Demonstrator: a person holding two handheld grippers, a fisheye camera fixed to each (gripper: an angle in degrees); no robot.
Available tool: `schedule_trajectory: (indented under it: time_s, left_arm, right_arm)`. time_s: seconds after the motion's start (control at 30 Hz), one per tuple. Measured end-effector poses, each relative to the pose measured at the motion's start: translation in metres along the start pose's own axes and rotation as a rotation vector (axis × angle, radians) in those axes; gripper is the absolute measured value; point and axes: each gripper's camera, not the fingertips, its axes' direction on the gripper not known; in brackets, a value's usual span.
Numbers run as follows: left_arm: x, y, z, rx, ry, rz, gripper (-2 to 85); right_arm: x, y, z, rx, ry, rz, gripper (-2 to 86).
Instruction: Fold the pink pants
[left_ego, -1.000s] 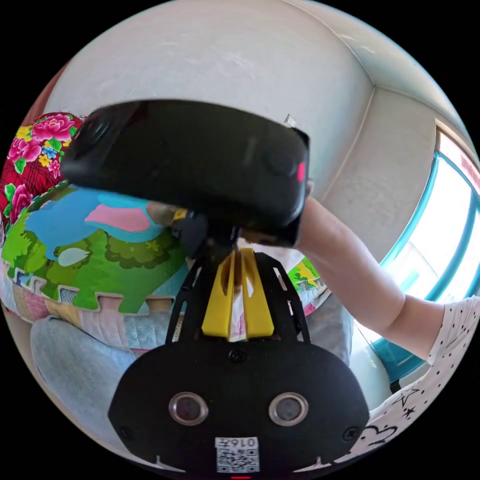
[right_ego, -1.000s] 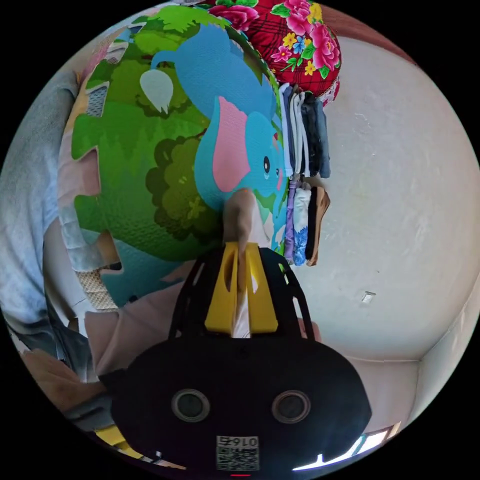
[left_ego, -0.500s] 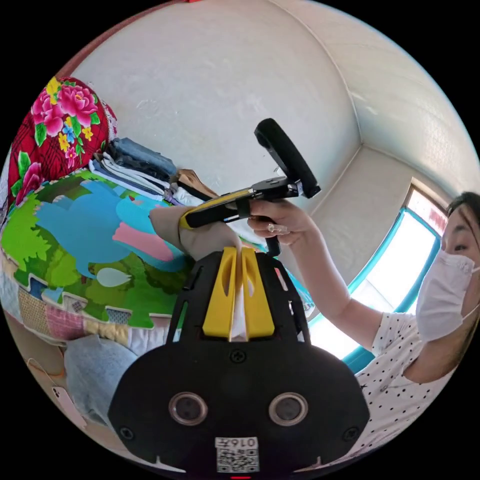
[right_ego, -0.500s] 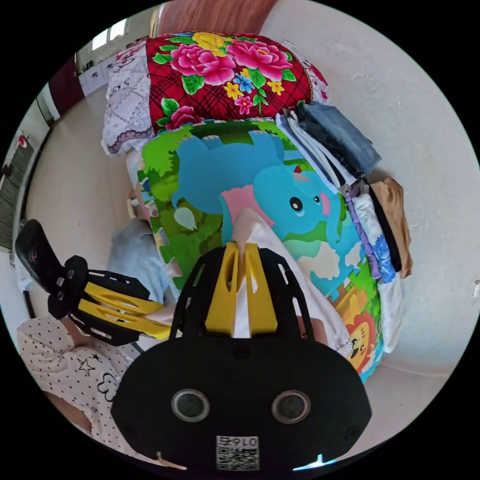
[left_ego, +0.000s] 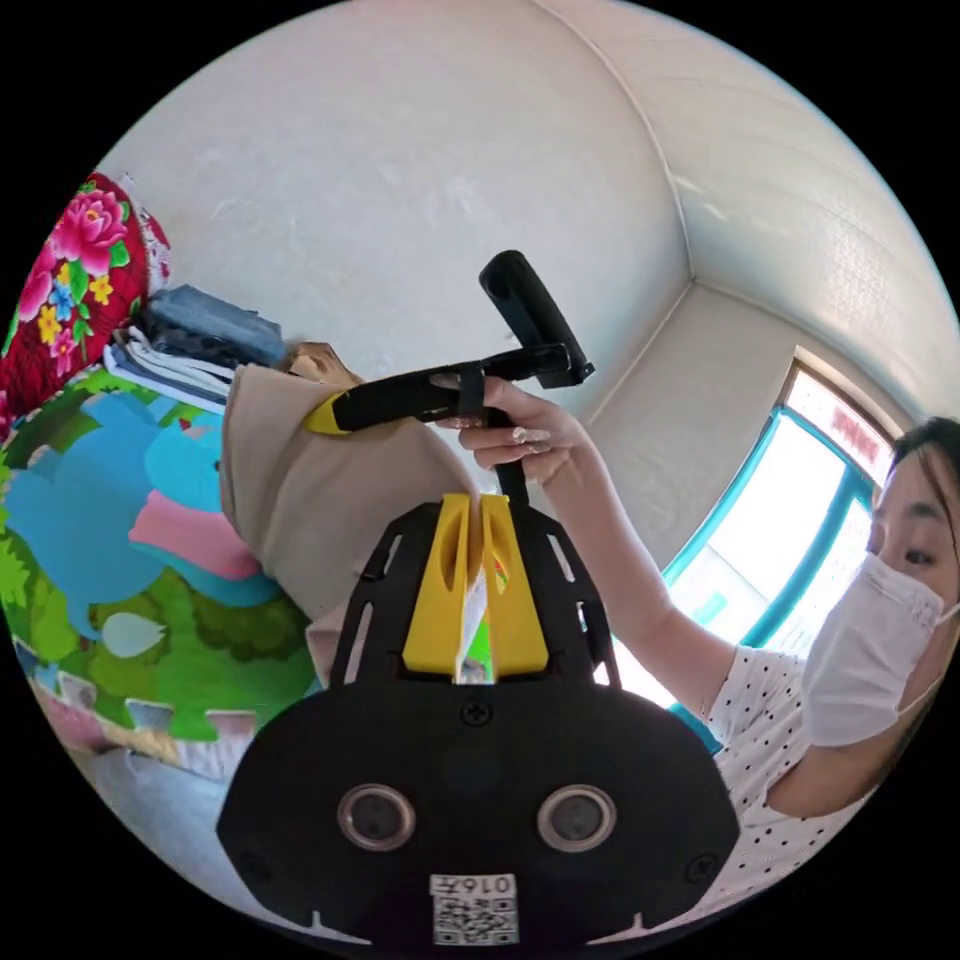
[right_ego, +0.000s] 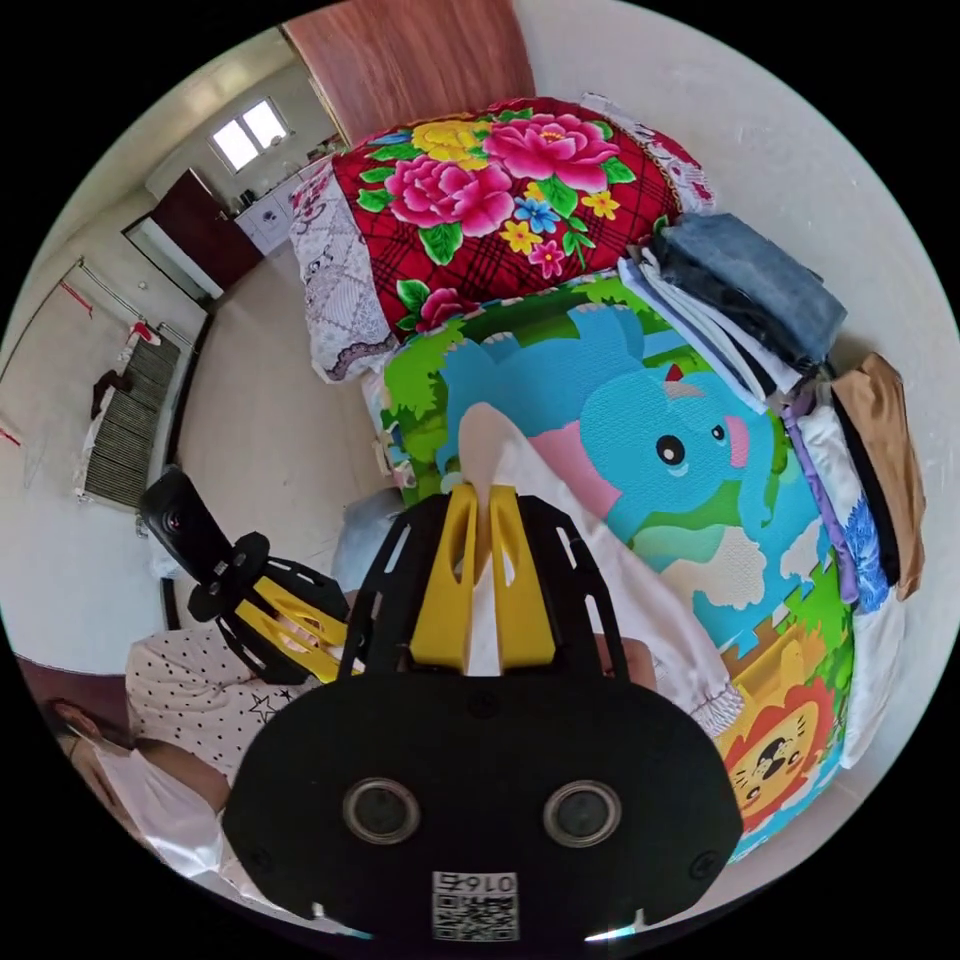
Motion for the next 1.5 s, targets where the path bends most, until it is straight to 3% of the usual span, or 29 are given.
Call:
schedule_trajectory:
  time_s: [0.27,0.37,0.5,0.63,0.73,0.83,0.9,0.97,1.07,1.17,1.23,1.37,1.5]
  left_arm:
    - [0.046,-0.01,0.146,-0.037,0.018,-0.058,0.7]
    - [0.057,0.007,0.2,-0.073,-0.069,-0.114,2.8]
    - [0.082,0.035,0.233,-0.121,0.059,-0.125,3.1]
    - [0.115,0.043,0.237,-0.222,0.137,0.018,2.3]
    - [0.11,0.038,0.209,-0.192,0.115,0.053,2.3]
    - [0.089,0.025,0.171,-0.148,-0.065,0.075,4.3]
    - [0.069,0.015,0.152,-0.155,-0.221,0.045,8.5]
    - [0.059,0.009,0.152,-0.182,-0.23,0.033,10.9]
    - [0.055,-0.004,0.181,-0.317,-0.161,0.055,12.7]
    - [0.058,-0.012,0.213,-0.394,-0.236,0.082,12.4]
    - [0.061,-0.015,0.225,-0.392,-0.245,0.077,10.6]
    - [0.092,-0.014,0.236,-0.356,-0.06,0.177,6.2]
    - [0.129,0.002,0.254,-0.442,0.052,0.285,8.0]
  right_arm:
    - [0.171,0.185,-0.099,0.188,-0.076,0.175,0.7]
    - [0.244,0.253,-0.086,0.206,-0.107,0.282,0.9]
    - [0.318,0.318,-0.039,0.108,-0.186,0.471,1.6]
    - [0.35,0.388,-0.044,0.328,-0.398,0.484,1.7]
    - [0.345,0.436,-0.076,0.476,-0.359,0.468,1.2]
    - [0.308,0.487,-0.12,0.653,-0.243,0.345,0.6]
    - [0.265,0.518,-0.143,0.768,-0.104,0.206,0.5]
    - [0.199,0.555,-0.153,0.836,0.16,0.074,0.5]
    - [0.135,0.594,-0.141,0.932,0.446,0.108,1.2]
    - [0.097,0.624,-0.124,1.044,0.596,0.154,3.1]
    - [0.086,0.632,-0.122,1.011,0.631,0.146,4.7]
    - [0.076,0.655,-0.118,0.914,0.645,0.104,6.9]
    - [0.083,0.678,-0.123,0.881,0.563,0.145,7.1]
